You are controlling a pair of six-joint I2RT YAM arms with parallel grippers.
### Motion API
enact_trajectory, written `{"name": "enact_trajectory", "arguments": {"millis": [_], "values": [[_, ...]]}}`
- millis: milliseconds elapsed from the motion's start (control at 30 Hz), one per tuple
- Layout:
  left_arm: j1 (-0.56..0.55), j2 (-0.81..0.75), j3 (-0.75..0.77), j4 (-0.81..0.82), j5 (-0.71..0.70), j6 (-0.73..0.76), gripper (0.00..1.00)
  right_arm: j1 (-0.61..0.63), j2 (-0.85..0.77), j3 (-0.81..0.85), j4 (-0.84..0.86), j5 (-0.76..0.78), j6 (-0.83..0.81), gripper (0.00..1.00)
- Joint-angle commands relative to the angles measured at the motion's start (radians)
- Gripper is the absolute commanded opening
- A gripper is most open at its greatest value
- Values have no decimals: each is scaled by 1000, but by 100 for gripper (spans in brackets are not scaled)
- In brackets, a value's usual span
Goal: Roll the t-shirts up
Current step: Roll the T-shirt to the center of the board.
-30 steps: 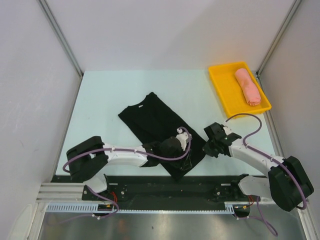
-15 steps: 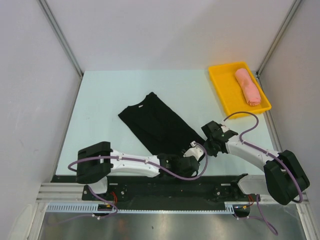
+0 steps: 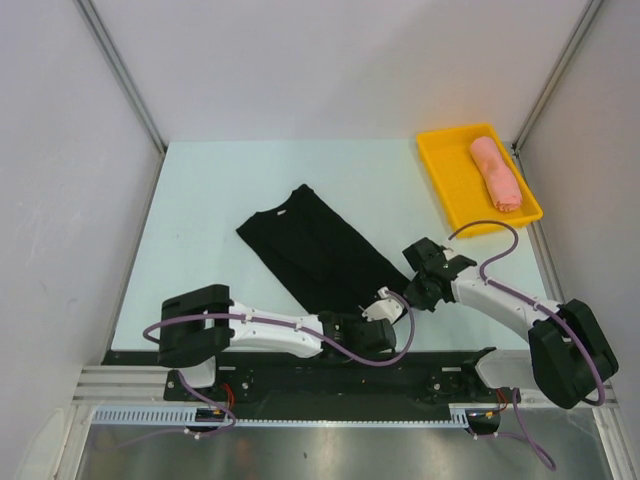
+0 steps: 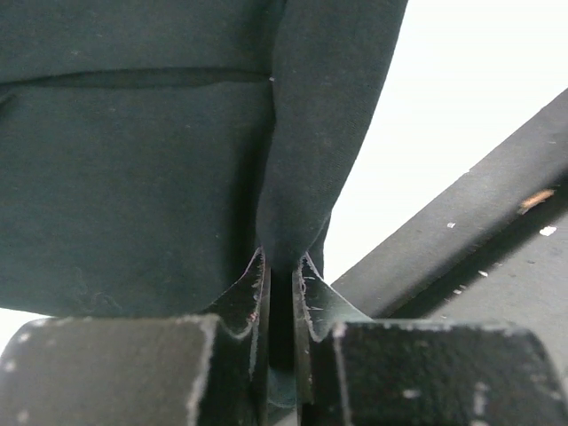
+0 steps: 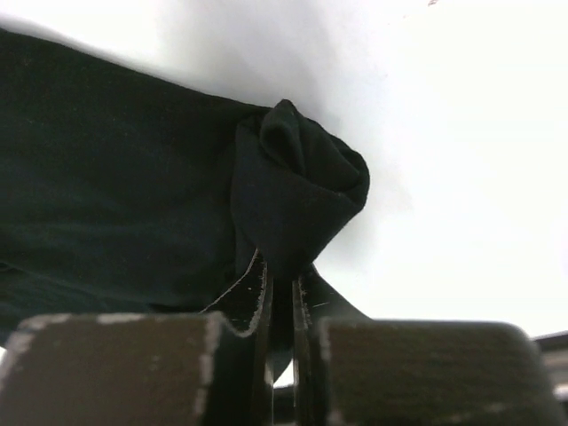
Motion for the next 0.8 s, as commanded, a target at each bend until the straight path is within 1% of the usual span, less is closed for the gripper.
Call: {"name": "enact_trajectory", "arguments": {"millis": [0,33,67,100,133,167,200,233,267,367,500,567,633,667,700,767], "values": [[20,-83,-67,84,85,22,4,-13,27,105,-106,79,11,13],[28,-99,-79,104,130,22,4,-13,32,116,-118,80,8,20],[43,-106,-92,137,150,17,3,-13,35,134,-121,79,6,28],[52,-116,-118,156,173,13,3,-13,41,140,-121,74,2,33],[63,-132,-133,191,225,10,2,-13,43,145,-118,77,0,36],[86,-145,-148,211,249,-2,2,-15,41,152,-118,76,-1,46],[98,-154,-182,228,277,-10,2,-16,32,156,-114,74,-6,52],[112,-175,-199,263,333,-18,2,-18,24,159,-109,74,-12,60],[144,-185,-216,282,370,-38,2,-24,17,160,-107,73,-15,62],[202,-209,-274,340,470,-71,2,-36,-43,160,-107,76,-27,62],[256,-203,-322,395,604,-107,2,-3,-135,159,-109,113,-34,57],[287,-188,-334,420,660,-133,2,46,-183,156,-107,140,-35,55],[302,-182,-360,464,693,-169,2,86,-203,142,-91,157,-35,51],[319,-182,-371,483,713,-183,2,135,-207,136,-86,169,-27,49],[325,-182,-394,501,736,-194,2,157,-206,133,-83,179,-24,49],[345,-182,-408,530,751,-225,3,218,-197,122,-95,220,3,42]]}}
